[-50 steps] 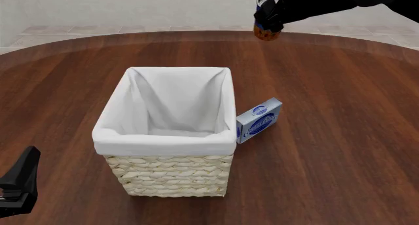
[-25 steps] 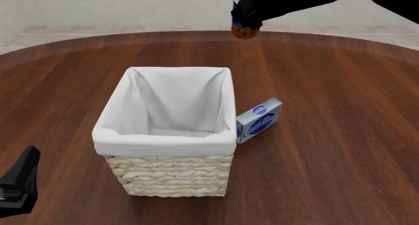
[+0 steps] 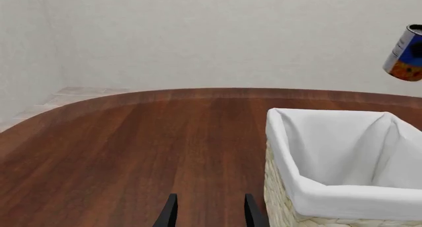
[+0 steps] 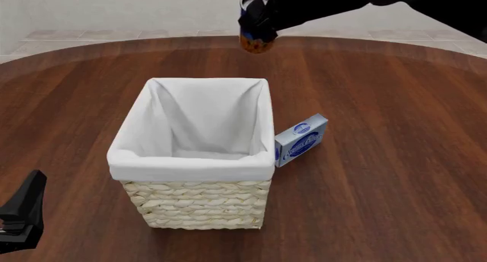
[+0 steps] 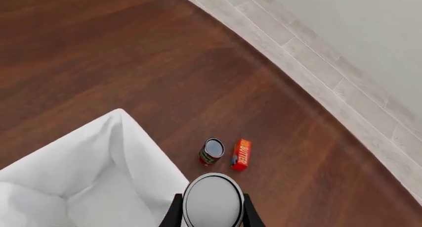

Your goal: Pick up the alphabet soup and put it in the basket.

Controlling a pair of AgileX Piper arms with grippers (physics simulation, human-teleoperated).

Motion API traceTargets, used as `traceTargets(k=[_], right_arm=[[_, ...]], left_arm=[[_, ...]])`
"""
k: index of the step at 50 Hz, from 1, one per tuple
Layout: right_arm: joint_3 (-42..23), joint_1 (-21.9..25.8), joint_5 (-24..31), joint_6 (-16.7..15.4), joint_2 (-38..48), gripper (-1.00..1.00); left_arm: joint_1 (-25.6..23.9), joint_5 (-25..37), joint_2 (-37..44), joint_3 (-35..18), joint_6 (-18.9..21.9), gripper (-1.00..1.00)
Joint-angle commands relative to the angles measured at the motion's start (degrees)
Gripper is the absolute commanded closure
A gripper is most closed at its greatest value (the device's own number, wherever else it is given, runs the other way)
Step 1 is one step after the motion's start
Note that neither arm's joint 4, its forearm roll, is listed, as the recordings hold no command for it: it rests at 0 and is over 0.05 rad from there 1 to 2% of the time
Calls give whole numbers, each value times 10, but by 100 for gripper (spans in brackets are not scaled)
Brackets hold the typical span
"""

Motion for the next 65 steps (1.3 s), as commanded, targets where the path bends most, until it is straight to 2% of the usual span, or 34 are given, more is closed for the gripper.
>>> traceTargets(k=[1,25,51,65], right_arm=[[-2,27,0,24,-3,100],[15,74,3,28,-9,100],[20,137,-11,72,26,100],[43,154,-20,68,37,100]], left_arm=[[0,0,0,0,1,-100],[0,0,0,0,1,-100],[3,-1,-1,0,2,-100],[3,0,0,0,2,-100]])
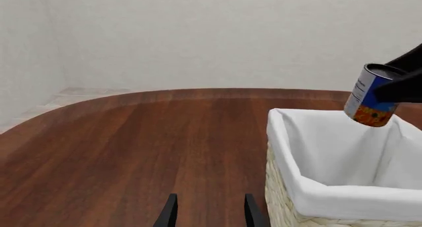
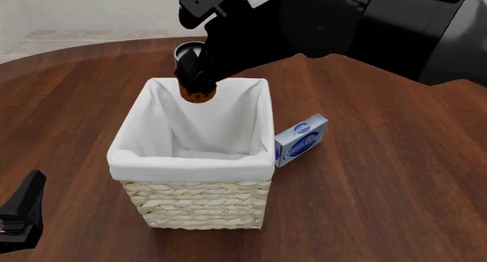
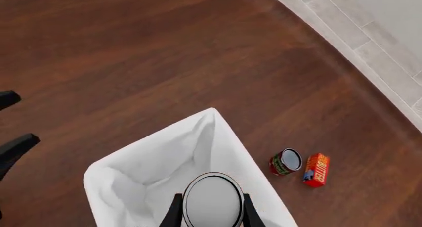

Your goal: Pick up the alphabet soup and put it in the basket.

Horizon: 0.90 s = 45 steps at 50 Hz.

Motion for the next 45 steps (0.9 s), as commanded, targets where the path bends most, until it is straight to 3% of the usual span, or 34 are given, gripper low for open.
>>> traceTargets(k=[1,24,45], right_arm=[[17,17,-14,15,6,100],[90,31,-77,41,30,100],[116,24,-97,39,40,100]], left_arm=[[0,0,0,0,1,-100],[5,-2,-1,0,-2,-100],[5,-2,-1,0,-1,-100]])
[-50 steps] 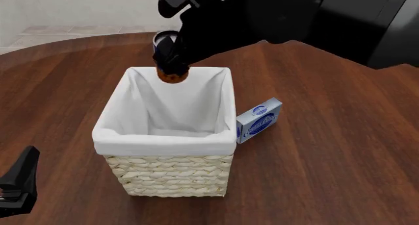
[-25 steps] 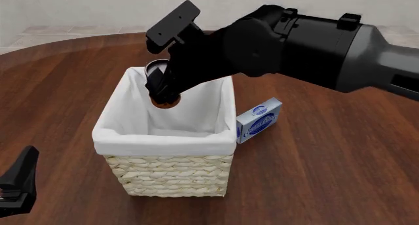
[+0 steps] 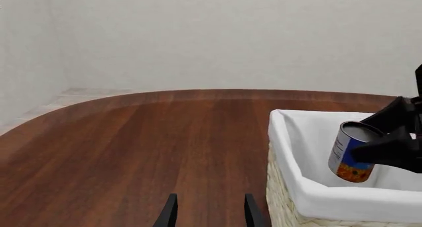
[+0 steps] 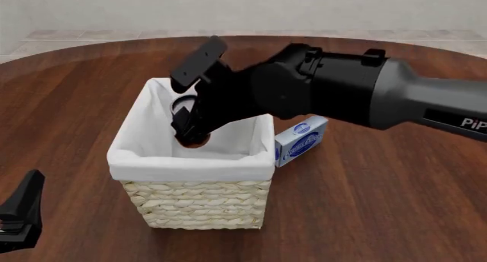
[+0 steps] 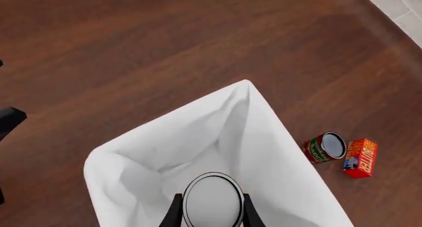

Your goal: Pick up the alphabet soup and put it in the basket.

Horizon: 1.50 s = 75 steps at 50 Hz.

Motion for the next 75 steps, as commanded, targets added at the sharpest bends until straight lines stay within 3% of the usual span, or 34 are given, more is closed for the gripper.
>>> traceTargets(k=[1,37,38,75], right_arm=[[11,-2,-13,15,2,100],[30,-11,-33,14,13,100],[30,-13,-33,12,13,-100],[6,-4,4,6,-26,-100]], left_arm=[[1,-1,0,0,0,-100],[1,0,0,0,1,-100],[1,0,0,0,1,-100],[-4,1,1,0,5,-100]])
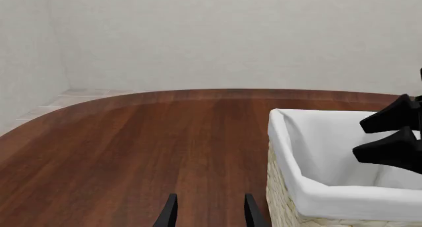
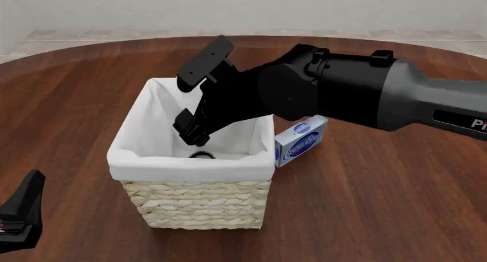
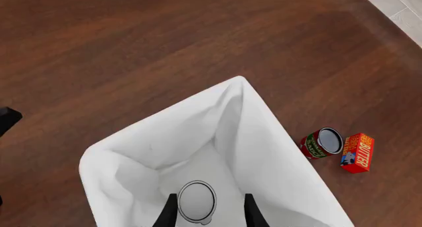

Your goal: Pick up the alphabet soup and put it in the basket.

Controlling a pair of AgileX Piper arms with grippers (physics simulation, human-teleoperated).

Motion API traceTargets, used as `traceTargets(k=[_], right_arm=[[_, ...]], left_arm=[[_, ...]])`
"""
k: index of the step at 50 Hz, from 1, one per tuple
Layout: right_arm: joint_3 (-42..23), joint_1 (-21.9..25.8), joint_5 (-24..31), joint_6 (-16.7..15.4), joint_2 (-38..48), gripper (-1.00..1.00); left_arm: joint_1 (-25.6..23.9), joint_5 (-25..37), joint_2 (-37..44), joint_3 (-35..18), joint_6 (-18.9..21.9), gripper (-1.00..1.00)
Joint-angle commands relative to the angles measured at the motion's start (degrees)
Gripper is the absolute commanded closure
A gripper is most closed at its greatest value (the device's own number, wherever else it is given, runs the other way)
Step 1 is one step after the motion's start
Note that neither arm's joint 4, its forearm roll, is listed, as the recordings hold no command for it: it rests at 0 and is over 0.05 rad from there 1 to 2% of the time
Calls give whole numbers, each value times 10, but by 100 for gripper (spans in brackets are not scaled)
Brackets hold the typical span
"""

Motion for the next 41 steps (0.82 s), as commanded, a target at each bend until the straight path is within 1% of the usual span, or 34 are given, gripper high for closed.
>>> traceTargets(k=[1,16,41], right_arm=[[-10,2,14,-3,-15,-100],[-22,6,28,3,-38,-100],[2,29,18,48,-87,-100]], left_arm=[[-2,0,0,0,2,-100],[-3,1,1,0,3,-100],[-8,1,3,0,9,-100]])
